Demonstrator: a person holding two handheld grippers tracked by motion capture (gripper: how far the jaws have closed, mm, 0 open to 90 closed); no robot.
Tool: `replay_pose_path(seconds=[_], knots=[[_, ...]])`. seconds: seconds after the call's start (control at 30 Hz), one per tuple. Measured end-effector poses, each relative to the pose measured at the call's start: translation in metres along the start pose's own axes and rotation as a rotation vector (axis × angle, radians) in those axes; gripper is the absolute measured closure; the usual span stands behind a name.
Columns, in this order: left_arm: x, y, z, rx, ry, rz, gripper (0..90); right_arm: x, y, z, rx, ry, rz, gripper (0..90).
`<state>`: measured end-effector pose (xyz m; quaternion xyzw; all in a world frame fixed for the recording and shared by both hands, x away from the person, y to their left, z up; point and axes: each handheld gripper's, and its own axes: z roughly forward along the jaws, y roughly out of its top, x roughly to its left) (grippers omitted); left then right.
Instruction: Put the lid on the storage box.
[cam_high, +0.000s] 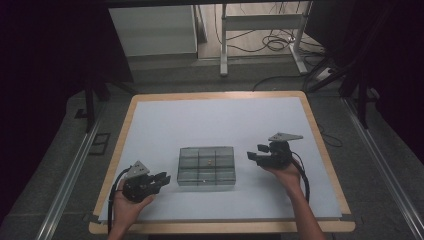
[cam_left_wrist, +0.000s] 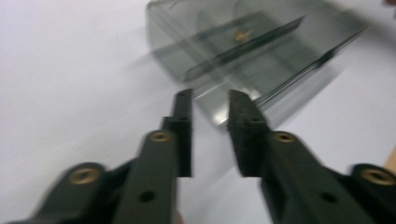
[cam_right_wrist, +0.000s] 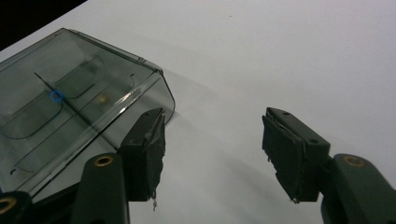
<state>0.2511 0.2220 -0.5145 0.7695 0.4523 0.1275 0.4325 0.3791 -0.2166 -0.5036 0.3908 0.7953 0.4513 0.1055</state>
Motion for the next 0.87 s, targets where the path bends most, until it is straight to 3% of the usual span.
replay_pose_path(seconds=[0.23,0.4,0.63,0.77,0.87], knots=[[0.019,-0.006,-0.003,0.006,0.067,-0.053,52.4,-0.003,-0.007,-0.006,0.006,-0.014,-0.001,36.5],[0.028,-0.01,-0.005,0.025,0.116,-0.057,43.4,-0.002,-0.014,-0.01,0.005,-0.018,0.004,35.8],[0.03,-0.011,-0.004,0.024,0.133,-0.06,38.4,-0.002,-0.024,-0.017,0.016,-0.028,-0.017,34.8],[0.028,-0.01,0.002,0.044,0.137,-0.063,35.5,-0.004,-0.028,-0.02,-0.012,-0.023,-0.006,34.3],[0.027,-0.01,0.005,0.043,0.141,-0.06,33.9,-0.005,-0.028,-0.019,0.009,-0.039,-0.016,33.0]])
